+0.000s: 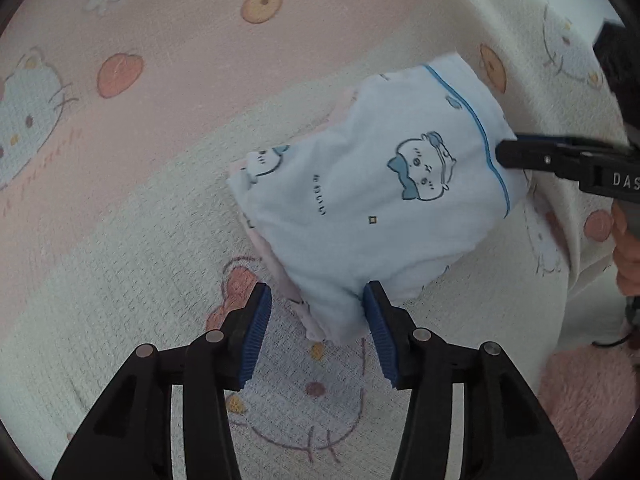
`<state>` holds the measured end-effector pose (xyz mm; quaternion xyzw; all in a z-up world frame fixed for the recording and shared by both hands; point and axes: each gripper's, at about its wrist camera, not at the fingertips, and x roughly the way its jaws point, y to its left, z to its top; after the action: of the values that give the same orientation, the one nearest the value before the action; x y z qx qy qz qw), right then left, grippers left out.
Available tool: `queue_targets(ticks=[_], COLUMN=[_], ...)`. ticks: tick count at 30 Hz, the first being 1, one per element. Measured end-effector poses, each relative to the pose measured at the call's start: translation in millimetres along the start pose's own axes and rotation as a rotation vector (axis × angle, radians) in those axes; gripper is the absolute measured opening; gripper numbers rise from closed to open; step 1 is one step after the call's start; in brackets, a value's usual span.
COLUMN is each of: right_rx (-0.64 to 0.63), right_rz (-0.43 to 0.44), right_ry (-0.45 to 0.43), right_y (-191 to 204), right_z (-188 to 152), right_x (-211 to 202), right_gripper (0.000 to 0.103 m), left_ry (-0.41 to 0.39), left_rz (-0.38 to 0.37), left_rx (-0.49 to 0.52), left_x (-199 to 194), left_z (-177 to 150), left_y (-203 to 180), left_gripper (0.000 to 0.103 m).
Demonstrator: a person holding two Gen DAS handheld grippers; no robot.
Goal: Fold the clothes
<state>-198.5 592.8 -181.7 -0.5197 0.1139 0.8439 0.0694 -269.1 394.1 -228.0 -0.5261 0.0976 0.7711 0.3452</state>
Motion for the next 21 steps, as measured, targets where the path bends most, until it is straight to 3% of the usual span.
queue_targets(ticks=[2, 5, 9, 11, 13, 14, 21], right_rx=[0.042, -0.003, -0.032, -0.048, -0.066, -0.072, -0.104], right_rz=[-0.007, -0.009, -0.009, 0.007, 0.028, 0.043, 0.150], right_ry=[-0.033, -0.060, -0.113, -0.142, -0.167, -0.173, -0.194], right_y=[-4, 11, 53, 82, 114, 131, 241], right_z=[-2, -5, -3, -1, 0, -1, -24], right_x=[-15, -41, -77, -91, -104, -107, -122], right_gripper=[0.053, 0.053, 0.054, 0.059, 0.070, 0.071, 0.071], left_ry=[-0.043, -0.091, -0.200, -0.252, -0.275, -0.274, -0.390], left_rz=[0.002, -0.033, -0.038, -0.002, 0.056, 0.099, 0.249], left_rx=[-0.054, -0.127, -0.298, -0.327, -0.333, -0.336, -0.430], left_x=[-22, -52, -107, -136, -166, -173, -286], left_z=[-3, -8, -22, -21, -23, -21, -77], left_y=[12, 30, 56, 78, 96, 112, 180], left_gripper=[0.051, 0.051, 0.052, 0.054, 0.059, 0.068, 0.099])
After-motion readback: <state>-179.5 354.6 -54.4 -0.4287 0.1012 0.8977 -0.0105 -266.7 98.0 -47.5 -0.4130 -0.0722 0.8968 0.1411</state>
